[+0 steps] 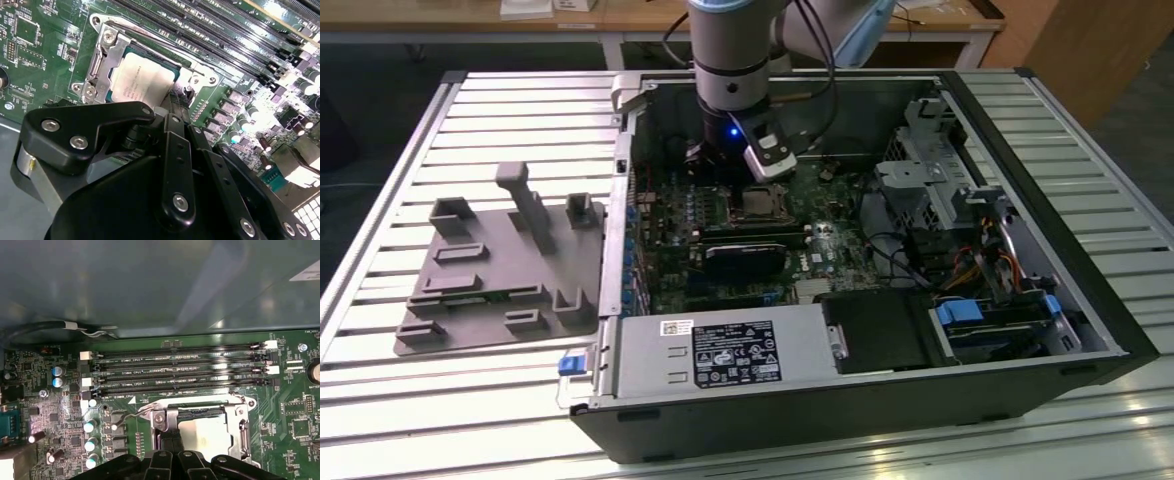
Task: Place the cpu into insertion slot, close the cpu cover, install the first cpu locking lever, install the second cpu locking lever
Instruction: 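Close the cpu cover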
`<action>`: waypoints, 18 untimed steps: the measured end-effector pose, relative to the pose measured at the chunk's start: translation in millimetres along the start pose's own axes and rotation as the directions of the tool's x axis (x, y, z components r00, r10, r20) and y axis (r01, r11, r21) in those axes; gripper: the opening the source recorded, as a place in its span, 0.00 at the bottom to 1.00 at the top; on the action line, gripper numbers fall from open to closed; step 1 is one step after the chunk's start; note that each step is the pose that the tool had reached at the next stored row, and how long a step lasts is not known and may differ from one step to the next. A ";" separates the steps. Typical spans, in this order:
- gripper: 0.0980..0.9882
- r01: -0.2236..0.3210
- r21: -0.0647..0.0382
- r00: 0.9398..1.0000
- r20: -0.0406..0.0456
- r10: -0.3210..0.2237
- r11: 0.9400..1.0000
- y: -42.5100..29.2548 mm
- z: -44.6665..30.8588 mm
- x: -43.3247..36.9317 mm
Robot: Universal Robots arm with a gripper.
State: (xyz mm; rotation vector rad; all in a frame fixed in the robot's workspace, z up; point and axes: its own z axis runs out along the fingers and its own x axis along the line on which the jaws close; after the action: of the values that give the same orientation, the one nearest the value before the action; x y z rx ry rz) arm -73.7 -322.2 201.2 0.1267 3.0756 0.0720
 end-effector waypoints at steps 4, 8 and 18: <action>0.01 0.003 -0.001 1.000 0.002 -0.003 1.000 0.1 1.5 0.4; 0.01 0.006 -0.001 1.000 0.002 -0.006 1.000 0.2 2.4 0.5; 0.01 0.006 -0.001 1.000 0.002 -0.006 1.000 0.3 2.1 0.0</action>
State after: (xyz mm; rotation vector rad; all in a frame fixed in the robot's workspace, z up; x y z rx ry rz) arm -73.6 -321.8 199.2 0.1175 3.0734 0.0738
